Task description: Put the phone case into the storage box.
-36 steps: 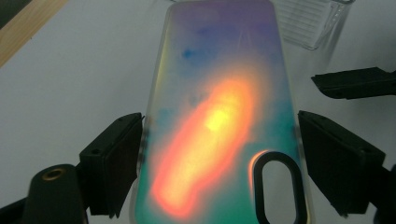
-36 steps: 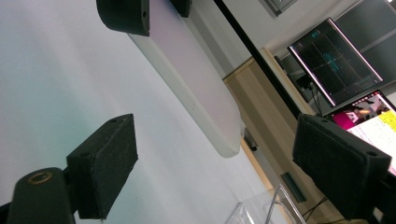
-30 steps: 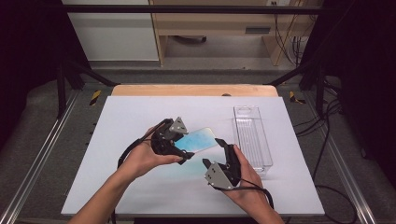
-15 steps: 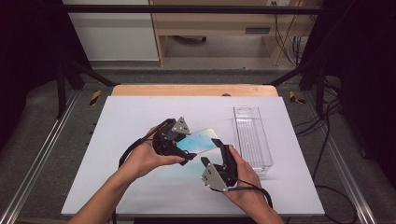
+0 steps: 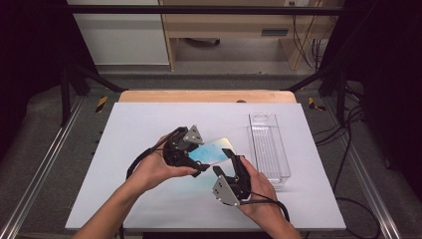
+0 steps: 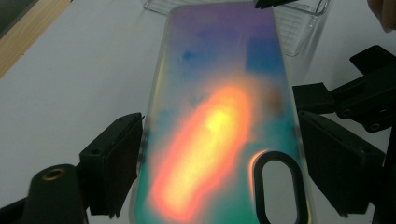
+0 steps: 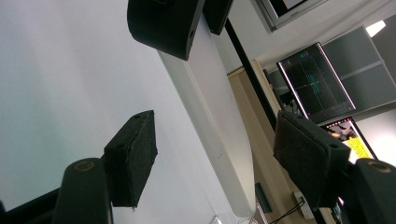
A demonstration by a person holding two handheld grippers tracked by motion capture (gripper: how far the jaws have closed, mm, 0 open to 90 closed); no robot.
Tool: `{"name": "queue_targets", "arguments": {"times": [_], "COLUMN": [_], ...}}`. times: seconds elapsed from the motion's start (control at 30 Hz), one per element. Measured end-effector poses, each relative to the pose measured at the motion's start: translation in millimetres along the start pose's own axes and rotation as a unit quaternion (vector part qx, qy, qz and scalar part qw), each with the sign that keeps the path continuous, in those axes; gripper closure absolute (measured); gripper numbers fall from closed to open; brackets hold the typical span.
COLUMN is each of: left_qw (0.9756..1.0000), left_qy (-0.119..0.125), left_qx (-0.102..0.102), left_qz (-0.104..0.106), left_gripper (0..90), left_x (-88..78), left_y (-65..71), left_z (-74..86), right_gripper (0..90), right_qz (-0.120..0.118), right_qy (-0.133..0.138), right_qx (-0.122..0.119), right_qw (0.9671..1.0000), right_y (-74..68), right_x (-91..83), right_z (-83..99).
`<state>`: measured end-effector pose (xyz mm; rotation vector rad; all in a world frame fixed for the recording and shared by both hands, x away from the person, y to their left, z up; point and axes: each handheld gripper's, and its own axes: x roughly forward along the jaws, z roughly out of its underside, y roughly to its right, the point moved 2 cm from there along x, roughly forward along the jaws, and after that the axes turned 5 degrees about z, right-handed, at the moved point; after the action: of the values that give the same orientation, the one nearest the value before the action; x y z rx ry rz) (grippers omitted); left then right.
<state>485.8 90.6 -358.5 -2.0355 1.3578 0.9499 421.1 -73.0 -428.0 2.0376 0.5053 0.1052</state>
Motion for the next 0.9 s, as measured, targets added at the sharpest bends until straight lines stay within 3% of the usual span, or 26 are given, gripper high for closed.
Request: {"name": "queue_targets", "arguments": {"times": [0.63, 0.77, 0.9], "left_qw": [1.0000, 1.0000, 1.0000], "left_qy": [0.000, -0.001, 0.000], "left_qx": [-0.001, -0.002, -0.002], "left_qz": [0.000, 0.002, 0.004], "left_gripper": [16.3, 16.3, 16.3], "left_x": [0.1, 0.3, 0.4], "left_y": [-1.1, -0.7, 0.2], "left_z": [-0.2, -0.2, -0.3], "right_gripper": [35.2, 38.8, 43.9], "right_qz": [0.001, 0.005, 0.006], "right_qy": [0.003, 0.005, 0.001], "right_qx": [-0.012, -0.027, -0.022], "right_qw": [0.9999, 0.9996, 0.9997], "right_y": [-1.0, -0.8, -3.2], "right_x": [-2.0, -1.1, -0.6], "right_z": [-0.4, -0.6, -1.7]}}
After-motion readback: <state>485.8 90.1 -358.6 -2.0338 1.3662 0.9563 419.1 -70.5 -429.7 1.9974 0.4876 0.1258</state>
